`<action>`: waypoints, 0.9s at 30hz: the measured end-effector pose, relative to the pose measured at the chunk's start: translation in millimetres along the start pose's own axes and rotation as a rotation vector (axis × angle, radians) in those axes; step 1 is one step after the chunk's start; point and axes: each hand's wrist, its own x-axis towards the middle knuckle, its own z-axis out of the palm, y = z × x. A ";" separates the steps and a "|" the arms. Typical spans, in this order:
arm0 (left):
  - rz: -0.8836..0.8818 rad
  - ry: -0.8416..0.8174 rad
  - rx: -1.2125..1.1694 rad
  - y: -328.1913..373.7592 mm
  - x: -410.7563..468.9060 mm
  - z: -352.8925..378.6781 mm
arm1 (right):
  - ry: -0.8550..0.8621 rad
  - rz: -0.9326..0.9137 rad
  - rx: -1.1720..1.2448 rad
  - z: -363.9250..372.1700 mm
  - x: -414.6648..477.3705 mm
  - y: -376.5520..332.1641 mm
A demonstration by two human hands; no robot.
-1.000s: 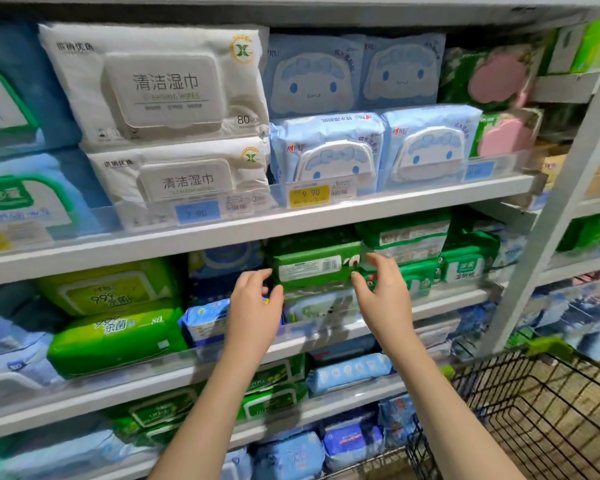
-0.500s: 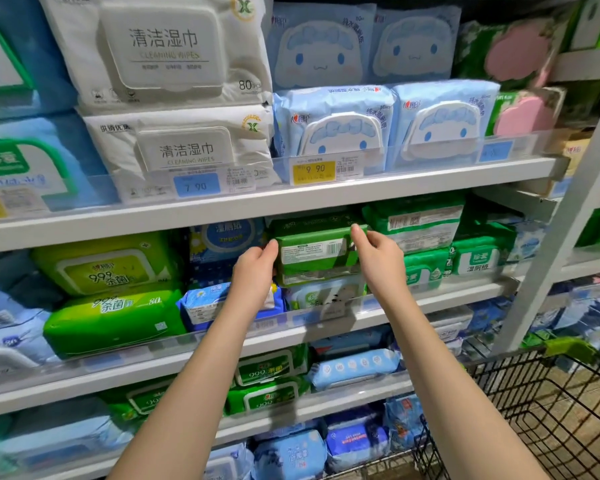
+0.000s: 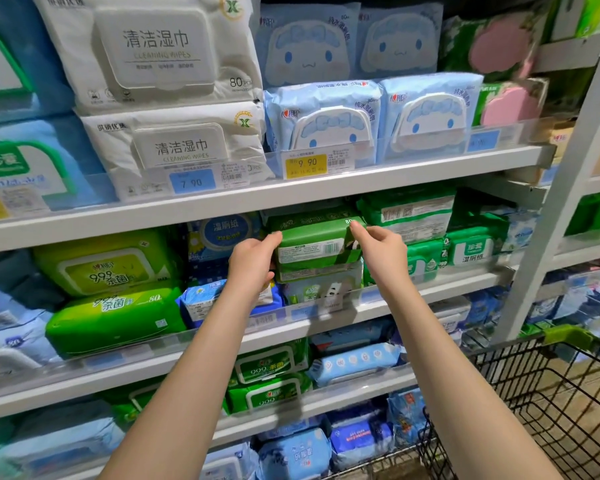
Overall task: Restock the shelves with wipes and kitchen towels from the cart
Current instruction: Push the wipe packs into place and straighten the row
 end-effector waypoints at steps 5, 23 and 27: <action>0.139 -0.026 0.092 -5.1 -12.8 -3.5 | 0.001 -0.003 0.019 -6.3 -7.5 0.3; 0.372 0.014 0.032 -33.8 -44.1 -1.9 | -0.048 -0.162 -0.007 -21.6 -20.1 6.2; 0.448 0.076 0.078 -28.7 -39.0 -4.1 | -0.070 -0.141 -0.003 -15.9 -20.0 12.6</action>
